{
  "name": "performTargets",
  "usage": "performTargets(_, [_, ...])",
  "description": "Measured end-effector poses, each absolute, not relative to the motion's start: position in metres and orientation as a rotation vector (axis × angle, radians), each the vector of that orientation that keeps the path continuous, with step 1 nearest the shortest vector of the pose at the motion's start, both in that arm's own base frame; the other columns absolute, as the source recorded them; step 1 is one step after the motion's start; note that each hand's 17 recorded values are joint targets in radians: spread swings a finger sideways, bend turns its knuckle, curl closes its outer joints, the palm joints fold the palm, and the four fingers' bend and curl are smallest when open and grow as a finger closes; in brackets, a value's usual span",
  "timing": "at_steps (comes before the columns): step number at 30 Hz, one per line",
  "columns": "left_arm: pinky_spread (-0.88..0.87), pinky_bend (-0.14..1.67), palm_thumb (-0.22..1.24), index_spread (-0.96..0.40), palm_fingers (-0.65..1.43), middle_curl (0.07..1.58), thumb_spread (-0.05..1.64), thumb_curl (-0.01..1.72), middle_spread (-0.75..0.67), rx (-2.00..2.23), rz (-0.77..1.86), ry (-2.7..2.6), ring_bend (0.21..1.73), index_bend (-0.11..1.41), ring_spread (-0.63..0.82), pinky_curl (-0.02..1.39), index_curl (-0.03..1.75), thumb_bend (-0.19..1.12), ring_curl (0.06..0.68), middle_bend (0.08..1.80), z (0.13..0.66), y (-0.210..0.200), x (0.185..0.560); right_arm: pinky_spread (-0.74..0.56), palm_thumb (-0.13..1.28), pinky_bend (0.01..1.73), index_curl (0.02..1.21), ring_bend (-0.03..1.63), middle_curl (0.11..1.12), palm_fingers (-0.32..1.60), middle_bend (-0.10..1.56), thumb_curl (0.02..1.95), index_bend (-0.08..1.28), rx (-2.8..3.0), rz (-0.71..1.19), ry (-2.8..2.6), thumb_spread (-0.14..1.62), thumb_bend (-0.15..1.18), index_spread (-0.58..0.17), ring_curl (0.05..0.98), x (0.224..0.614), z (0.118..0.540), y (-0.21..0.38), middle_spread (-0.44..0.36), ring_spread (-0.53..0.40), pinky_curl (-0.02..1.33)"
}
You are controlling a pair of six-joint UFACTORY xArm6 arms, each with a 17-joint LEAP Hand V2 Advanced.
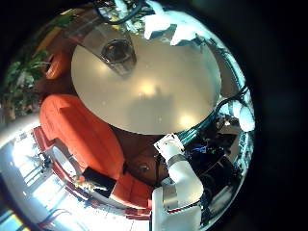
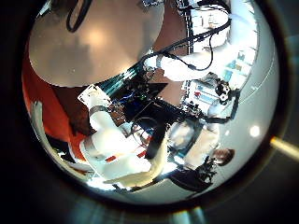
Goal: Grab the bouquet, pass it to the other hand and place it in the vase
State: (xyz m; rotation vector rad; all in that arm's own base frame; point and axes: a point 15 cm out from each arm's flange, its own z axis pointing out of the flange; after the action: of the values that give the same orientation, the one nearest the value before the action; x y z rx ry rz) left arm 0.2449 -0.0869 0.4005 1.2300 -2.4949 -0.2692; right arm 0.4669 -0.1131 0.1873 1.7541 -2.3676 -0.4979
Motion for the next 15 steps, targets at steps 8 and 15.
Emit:
performTargets(8, [0.51,0.21,0.11,0.0,0.11,0.32,1.03,0.29,0.35,1.226,-0.25,-2.505,0.48,0.17,0.52,0.33,0.33,-0.03,0.2,0.19,0.404,-0.086,0.241,-0.23,1.13,1.44,0.81,1.41,0.77,1.19,1.27,0.67,1.07,1.837,-0.33,-2.575,0.96,0.12,-0.301,0.555,0.466,0.292,-0.139,-0.17,-0.212,0.46])
performTargets(15, [0.5,0.2,0.16,-0.01,0.22,0.33,1.08,0.29,0.31,1.357,-0.132,-2.466,0.49,0.19,0.5,0.32,0.34,-0.01,0.197,0.2,0.415,-0.091,0.256,-0.2,1.14,1.46,0.85,1.46,0.78,1.15,1.33,0.77,1.13,2.06,-0.215,-2.673,0.93,0.11,-0.263,0.6,0.441,0.393,-0.131,-0.136,-0.192,0.52])
